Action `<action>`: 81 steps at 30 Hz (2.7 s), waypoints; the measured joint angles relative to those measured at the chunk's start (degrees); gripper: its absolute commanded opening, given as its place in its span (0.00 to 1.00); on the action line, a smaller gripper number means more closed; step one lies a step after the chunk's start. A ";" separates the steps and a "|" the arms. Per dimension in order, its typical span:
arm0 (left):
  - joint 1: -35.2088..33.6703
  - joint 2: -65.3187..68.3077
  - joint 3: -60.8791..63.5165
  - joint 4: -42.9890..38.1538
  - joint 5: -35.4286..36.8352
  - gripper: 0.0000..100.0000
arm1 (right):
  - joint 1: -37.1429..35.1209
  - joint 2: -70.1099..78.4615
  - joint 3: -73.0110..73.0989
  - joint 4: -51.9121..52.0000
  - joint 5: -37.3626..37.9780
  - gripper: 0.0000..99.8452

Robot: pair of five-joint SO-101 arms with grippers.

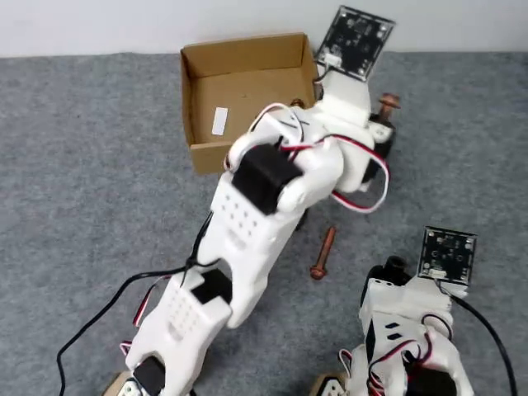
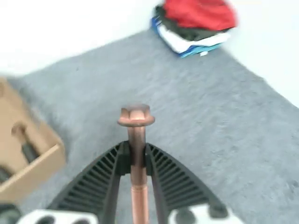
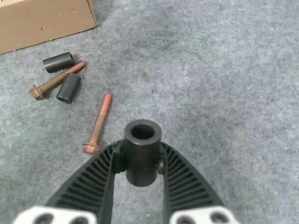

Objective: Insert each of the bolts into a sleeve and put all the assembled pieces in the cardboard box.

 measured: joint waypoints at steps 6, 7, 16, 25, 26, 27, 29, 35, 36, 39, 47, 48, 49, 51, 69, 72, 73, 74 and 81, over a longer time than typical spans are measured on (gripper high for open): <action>2.37 -7.21 0.00 0.00 -6.33 0.00 | 0.00 0.00 0.00 0.00 0.00 0.01; 2.29 -8.26 0.00 0.09 -7.38 0.00 | 0.00 0.00 0.00 0.00 0.00 0.01; 2.11 -25.85 13.19 0.09 -10.55 0.00 | 0.00 0.00 0.00 0.00 0.00 0.01; 1.49 -52.92 51.25 0.09 -10.55 0.00 | 0.00 0.00 0.00 0.00 0.00 0.01; 1.14 -55.65 54.86 0.09 -10.55 0.00 | 0.00 0.00 0.00 0.00 0.00 0.01; 0.62 -58.46 58.64 -0.09 -10.81 0.00 | 0.00 0.00 0.00 0.00 0.00 0.01; -0.70 -63.74 65.93 -1.93 -10.29 0.00 | -0.88 0.00 0.00 0.00 0.00 0.01; -3.60 -80.53 90.37 -7.65 -8.35 0.00 | -12.40 0.00 0.00 -1.23 0.00 0.01; -3.60 -83.60 94.86 -9.41 -8.26 0.00 | -14.51 0.00 0.00 -1.93 0.00 0.01; -3.78 -93.89 108.75 -15.82 -8.26 0.00 | -18.55 0.00 0.00 -4.40 0.00 0.01; -9.32 -118.77 137.41 -25.49 -5.80 0.00 | -27.52 0.00 0.00 -5.54 0.00 0.01; -10.29 -120.88 138.90 -26.37 -5.63 0.00 | -28.48 0.00 0.00 -5.71 0.00 0.01; -10.90 -122.81 140.04 -27.34 -5.45 0.00 | -29.63 0.00 0.00 -5.71 0.00 0.01; -11.96 -125.45 141.54 -29.19 -5.36 0.00 | -31.91 0.00 0.00 -5.71 0.00 0.01; -12.57 -138.64 153.14 -42.55 3.96 0.00 | -44.92 0.09 4.13 -16.53 0.00 0.01; -12.57 -138.64 153.41 -44.22 6.95 0.00 | -46.77 -0.09 5.01 -18.81 0.00 0.01; -12.57 -138.64 153.58 -44.48 8.00 0.00 | -47.38 -0.18 5.36 -19.43 0.00 0.01; -12.57 -138.55 153.58 -44.66 8.97 0.00 | -48.00 -0.35 5.63 -19.96 0.00 0.01; -6.33 -138.73 153.67 -44.66 10.81 0.00 | -49.49 0.09 5.98 -25.32 0.00 0.01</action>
